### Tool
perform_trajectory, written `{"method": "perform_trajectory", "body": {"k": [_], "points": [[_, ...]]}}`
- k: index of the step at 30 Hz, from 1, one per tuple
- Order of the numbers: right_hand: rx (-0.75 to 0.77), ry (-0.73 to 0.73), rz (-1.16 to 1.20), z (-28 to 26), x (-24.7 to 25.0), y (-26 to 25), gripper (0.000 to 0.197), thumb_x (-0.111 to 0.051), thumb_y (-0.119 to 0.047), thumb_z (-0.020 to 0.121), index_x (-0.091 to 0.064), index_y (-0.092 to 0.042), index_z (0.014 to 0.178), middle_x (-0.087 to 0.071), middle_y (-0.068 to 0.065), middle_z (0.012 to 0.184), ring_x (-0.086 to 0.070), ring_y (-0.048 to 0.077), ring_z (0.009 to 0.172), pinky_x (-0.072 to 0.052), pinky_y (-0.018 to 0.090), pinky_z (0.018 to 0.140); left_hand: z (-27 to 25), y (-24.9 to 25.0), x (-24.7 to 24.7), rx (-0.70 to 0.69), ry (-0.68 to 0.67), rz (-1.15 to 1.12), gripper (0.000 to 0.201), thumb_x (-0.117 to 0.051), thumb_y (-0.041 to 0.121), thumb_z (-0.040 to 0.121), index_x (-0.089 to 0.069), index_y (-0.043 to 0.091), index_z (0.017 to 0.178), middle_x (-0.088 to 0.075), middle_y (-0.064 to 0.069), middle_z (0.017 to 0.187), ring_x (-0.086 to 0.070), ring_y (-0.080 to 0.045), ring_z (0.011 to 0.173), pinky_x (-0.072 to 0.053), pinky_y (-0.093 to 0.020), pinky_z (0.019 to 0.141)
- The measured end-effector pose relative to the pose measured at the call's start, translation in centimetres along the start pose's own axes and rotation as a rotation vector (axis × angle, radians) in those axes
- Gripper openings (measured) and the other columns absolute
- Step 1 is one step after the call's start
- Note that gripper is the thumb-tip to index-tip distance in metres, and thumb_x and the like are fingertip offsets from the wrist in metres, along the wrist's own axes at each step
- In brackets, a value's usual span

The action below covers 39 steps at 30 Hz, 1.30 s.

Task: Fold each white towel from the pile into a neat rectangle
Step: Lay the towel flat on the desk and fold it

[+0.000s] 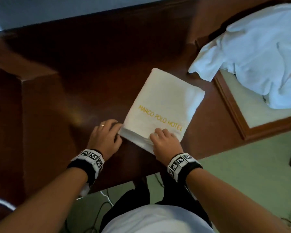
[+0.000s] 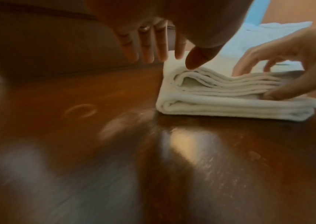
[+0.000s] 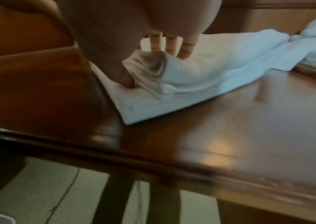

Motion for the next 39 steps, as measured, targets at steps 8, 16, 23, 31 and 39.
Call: {"method": "perform_trajectory", "body": {"k": [8, 16, 23, 31, 39], "points": [[-0.077, -0.046, -0.030, -2.9, -0.2, 7.4, 0.054, -0.065, -0.009, 0.060, -0.063, -0.014, 0.114, -0.057, 0.017, 0.131, -0.054, 0.038, 0.122, -0.054, 0.043, 0.080, 5.0, 6.8, -3.8, -0.421, -0.247, 0.246, 0.066, -0.080, 0.029, 0.061, -0.062, 0.016, 0.123, -0.058, -0.016, 0.129, -0.058, -0.037, 0.110, -0.048, -0.045, 0.080], [-0.350, 0.302, 0.022, -4.9, 4.2, 12.3, 0.033, -0.067, -0.005, 0.061, -0.063, -0.008, 0.094, -0.056, 0.015, 0.099, -0.052, 0.035, 0.083, -0.046, 0.039, 0.063, 6.2, 9.7, -2.1, -0.412, 0.034, 0.076, 0.025, -0.058, 0.022, 0.072, -0.064, 0.011, 0.094, -0.059, -0.012, 0.093, -0.054, -0.034, 0.081, -0.044, -0.040, 0.062], [-0.290, 0.096, 0.037, -8.4, -0.8, 11.0, 0.043, -0.075, -0.012, 0.060, -0.062, -0.015, 0.101, -0.057, 0.008, 0.104, -0.054, 0.032, 0.084, -0.044, 0.035, 0.063, 1.9, 8.1, -5.6, -0.411, -0.053, 0.020, 0.025, -0.064, 0.020, 0.072, -0.064, 0.010, 0.095, -0.058, -0.013, 0.098, -0.052, -0.035, 0.086, -0.053, -0.044, 0.062], [-0.146, 0.061, -0.010, -8.8, -0.6, 9.3, 0.043, -0.068, -0.025, 0.071, -0.060, -0.017, 0.112, -0.052, 0.008, 0.111, -0.048, 0.028, 0.090, -0.043, 0.037, 0.071, 0.9, 6.9, -5.8, -0.423, -0.102, 0.039, 0.045, -0.083, 0.031, 0.068, -0.059, 0.013, 0.102, -0.054, -0.011, 0.103, -0.053, -0.035, 0.089, -0.053, -0.043, 0.065], [-0.134, 0.092, -0.071, -9.1, -1.1, 9.5, 0.033, -0.071, -0.006, 0.057, -0.054, -0.013, 0.084, -0.051, 0.008, 0.085, -0.047, 0.029, 0.073, -0.035, 0.035, 0.060, 0.9, 8.5, -6.7, -0.402, -0.066, 0.088, 0.035, -0.079, 0.004, 0.066, -0.056, 0.012, 0.091, -0.052, -0.013, 0.087, -0.050, -0.035, 0.076, -0.045, -0.041, 0.055]]}}
Point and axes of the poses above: each hand's wrist, its own z-axis towards the middle knuckle, its own x-axis out of the back of the hand, y = z × x, the point moved 5 cm from there along z, towards the middle knuckle
